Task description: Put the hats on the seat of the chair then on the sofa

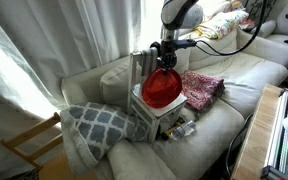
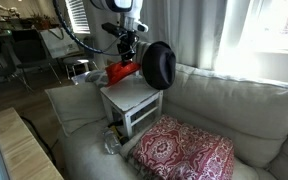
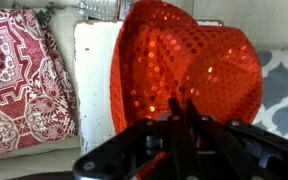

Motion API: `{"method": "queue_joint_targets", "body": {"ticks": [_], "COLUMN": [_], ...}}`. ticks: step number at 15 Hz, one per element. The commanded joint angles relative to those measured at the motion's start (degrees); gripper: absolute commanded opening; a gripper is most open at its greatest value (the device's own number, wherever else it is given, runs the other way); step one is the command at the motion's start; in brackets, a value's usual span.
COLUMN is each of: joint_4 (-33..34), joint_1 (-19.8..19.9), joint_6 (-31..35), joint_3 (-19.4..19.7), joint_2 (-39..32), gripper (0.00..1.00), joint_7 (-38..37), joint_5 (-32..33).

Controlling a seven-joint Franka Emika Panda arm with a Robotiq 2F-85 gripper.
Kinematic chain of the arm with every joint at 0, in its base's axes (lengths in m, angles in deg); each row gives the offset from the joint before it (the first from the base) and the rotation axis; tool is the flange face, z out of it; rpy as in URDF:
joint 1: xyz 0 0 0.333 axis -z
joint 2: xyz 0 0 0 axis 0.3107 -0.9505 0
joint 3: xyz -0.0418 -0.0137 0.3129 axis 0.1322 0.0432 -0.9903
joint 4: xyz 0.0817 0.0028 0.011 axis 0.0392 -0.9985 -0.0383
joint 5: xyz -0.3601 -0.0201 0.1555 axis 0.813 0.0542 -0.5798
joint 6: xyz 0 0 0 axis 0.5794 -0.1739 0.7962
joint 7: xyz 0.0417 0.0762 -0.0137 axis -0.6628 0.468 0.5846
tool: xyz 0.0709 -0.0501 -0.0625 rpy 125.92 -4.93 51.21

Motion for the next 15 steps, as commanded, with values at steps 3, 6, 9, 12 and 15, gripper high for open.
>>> {"method": "queue_joint_targets", "body": {"ticks": [3,6,9,12,15], "joint_4": [-0.95,-1.7,-2.66,-3.51,-4.32], "joint_1": [4.09,3.31,2.22,1.83,1.38], "joint_6": [2.71,5.13,8.18,9.68,10.42], "joint_3": [-2.68,-2.18,-1.3,-0.98,-0.14], "joint_2": [-2.58,-3.32,-3.39,-3.17,-2.72], "gripper": [0.02,0.02,0.03,0.21,0.18], "joint_7": [6.46,5.84,3.89,3.02,1.56], "joint_5": [-9.73,-9.51,-7.59,-6.53,-5.03]}}
